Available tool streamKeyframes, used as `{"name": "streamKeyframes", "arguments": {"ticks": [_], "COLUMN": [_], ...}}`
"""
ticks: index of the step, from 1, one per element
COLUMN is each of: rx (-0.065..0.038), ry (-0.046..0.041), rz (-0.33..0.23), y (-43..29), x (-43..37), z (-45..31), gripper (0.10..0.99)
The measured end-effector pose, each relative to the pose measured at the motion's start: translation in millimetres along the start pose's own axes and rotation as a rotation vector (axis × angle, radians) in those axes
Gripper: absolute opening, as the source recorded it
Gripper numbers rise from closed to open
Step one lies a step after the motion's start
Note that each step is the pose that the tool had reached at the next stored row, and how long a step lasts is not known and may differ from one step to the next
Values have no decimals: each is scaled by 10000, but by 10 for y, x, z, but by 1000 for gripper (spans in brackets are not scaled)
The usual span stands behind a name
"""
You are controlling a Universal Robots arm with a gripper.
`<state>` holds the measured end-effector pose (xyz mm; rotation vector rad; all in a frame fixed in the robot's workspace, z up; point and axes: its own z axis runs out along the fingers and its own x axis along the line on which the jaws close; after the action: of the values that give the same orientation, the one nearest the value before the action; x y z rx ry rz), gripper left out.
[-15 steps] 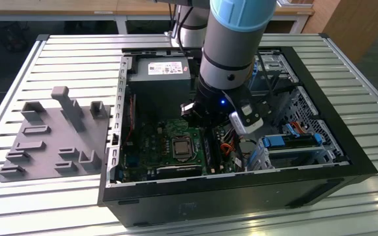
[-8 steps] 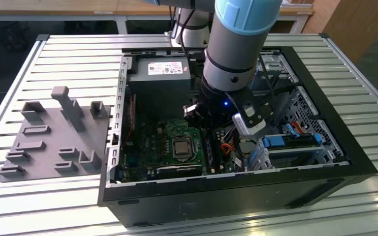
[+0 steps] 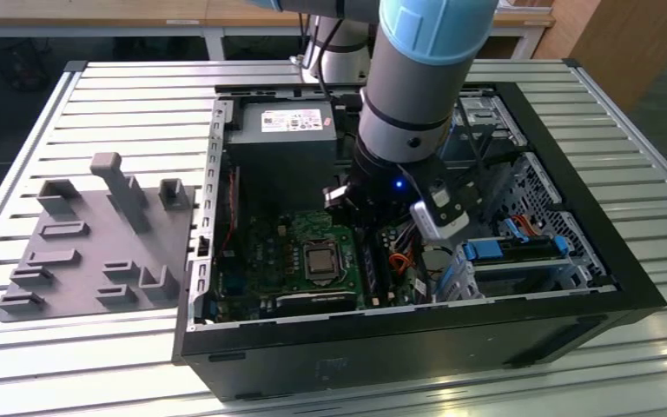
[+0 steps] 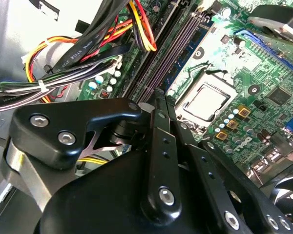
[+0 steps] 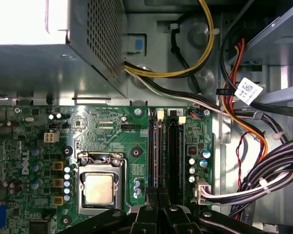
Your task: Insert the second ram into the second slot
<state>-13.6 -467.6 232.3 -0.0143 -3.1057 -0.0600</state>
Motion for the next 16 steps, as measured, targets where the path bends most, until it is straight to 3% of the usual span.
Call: {"name": "streamKeyframes", "arguments": {"ticks": [16], "rx": [-17], "ry": [15], "rz": [-3], "y": [-1], "x": [-2], "z": [45], "gripper": [118]}}
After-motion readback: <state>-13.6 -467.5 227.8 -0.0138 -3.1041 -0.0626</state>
